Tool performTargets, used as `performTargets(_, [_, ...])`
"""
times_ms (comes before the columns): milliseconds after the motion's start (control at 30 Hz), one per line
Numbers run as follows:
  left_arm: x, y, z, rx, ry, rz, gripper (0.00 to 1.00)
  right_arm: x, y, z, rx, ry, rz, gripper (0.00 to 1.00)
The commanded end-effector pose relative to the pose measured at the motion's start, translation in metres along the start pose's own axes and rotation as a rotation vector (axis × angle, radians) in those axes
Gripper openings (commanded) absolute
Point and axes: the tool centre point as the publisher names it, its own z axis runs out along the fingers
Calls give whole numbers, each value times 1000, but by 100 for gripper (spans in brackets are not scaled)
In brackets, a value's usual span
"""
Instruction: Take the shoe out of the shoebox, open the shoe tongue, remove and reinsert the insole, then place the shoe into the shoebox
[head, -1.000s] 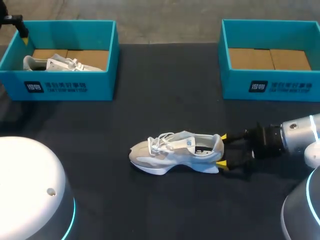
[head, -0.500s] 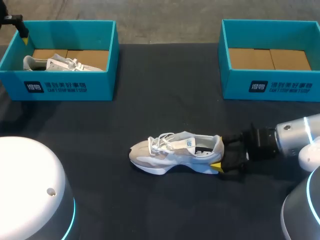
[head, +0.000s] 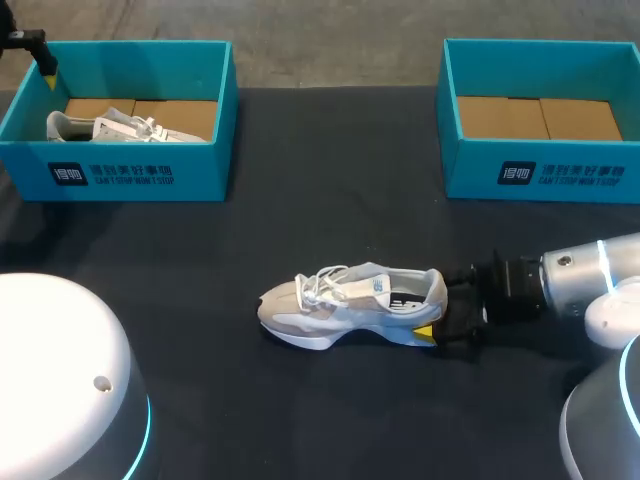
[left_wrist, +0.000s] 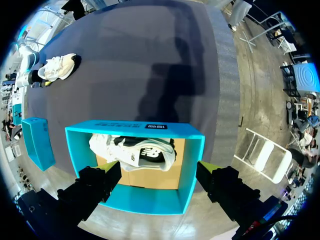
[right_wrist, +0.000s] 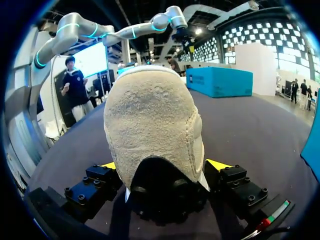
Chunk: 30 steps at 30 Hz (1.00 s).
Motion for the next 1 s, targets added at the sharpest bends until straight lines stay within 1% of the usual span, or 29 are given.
performTargets(33, [0,-1,-1,-2,2,0,100,-2,-1,7,-10,-3,-8,100])
performTargets(467, [0,-1,-1,-2,2,0,100,-3,5,15,-31,-2,-63,100])
performTargets(600, [0,-1,-1,-2,2,0,100,-4,5,15,-32,-1,-68,100])
performTargets(667, [0,-1,-1,-2,2,0,100,-4,5,16,-46,2,-77,100])
performTargets(833, [0,-1,-1,-2,2,0,100,-6,7,19,-44,13,-87,100])
performTargets(1000, [0,-1,-1,-2,2,0,100,-5,6,21,-49,24,-82,100])
